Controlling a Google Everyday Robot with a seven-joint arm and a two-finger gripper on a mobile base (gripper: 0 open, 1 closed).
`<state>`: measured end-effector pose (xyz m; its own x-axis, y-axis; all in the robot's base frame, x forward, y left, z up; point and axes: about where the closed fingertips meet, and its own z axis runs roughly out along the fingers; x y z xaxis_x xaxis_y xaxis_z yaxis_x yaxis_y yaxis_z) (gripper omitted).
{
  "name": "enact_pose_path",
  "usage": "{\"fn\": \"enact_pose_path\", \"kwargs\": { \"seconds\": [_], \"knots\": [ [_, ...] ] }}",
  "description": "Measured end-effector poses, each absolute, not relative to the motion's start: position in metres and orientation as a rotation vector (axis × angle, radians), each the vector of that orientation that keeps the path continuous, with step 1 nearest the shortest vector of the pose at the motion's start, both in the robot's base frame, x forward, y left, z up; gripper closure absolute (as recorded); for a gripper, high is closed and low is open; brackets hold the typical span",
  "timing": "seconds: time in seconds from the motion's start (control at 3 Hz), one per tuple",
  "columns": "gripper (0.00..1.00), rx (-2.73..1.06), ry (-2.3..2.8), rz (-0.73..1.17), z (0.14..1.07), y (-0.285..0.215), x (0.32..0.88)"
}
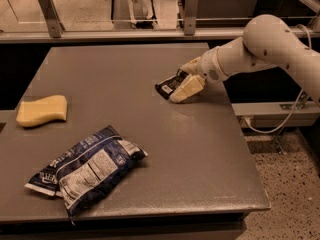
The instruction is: Move rxbar chocolate near blue chip bag
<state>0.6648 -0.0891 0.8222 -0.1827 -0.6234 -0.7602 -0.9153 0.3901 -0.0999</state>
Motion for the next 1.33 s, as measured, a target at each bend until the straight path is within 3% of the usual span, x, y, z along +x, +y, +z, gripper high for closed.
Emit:
{"fn": "enact_pose_path", "kwargs": {
  "seconds": [0.33, 1.33],
  "knots": [
    [1.0, -1.323, 1.904, 0.497, 0.826, -0.0891, 0.6648],
    [1.0, -1.323, 1.903, 0.497, 0.8281, -0.089, 0.6647]
  ]
}}
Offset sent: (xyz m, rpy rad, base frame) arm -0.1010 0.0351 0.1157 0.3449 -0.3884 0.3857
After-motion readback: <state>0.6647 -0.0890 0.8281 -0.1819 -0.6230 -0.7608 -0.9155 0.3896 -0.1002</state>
